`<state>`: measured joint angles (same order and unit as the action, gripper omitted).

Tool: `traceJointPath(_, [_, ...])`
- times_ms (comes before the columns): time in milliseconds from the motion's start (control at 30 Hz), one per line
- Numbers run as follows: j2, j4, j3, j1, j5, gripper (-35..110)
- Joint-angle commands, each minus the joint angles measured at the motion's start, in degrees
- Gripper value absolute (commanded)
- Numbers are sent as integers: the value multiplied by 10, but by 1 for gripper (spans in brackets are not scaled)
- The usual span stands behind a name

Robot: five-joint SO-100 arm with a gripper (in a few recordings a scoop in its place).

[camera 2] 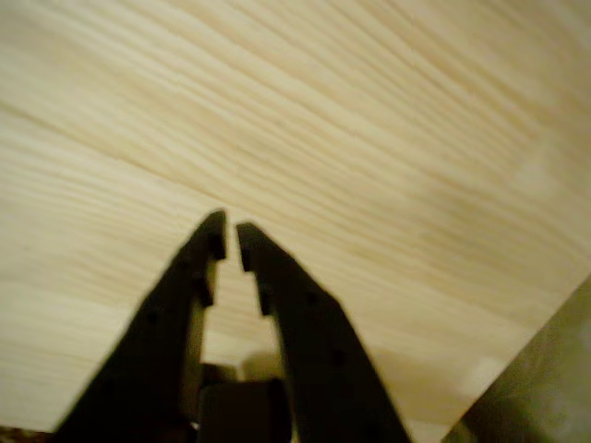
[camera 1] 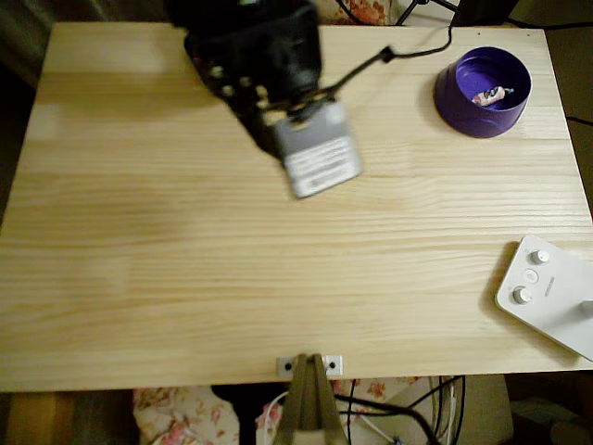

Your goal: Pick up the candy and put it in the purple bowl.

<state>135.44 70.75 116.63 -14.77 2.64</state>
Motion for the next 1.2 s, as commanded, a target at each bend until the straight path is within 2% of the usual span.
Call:
traceJointPath(0, [60,6,4,62,-14,-1])
traceJointPath(100, [73,8,22,111,-55,-1])
traceJointPath(367, [144,-5,126,214,-59,-1])
traceJointPath(533, [215,-57,239,266,-63,-1])
traceJointPath(867, [294,-80,369,287,-40,-1])
traceJointPath(1167, [417,-54,470,283,-37,-1])
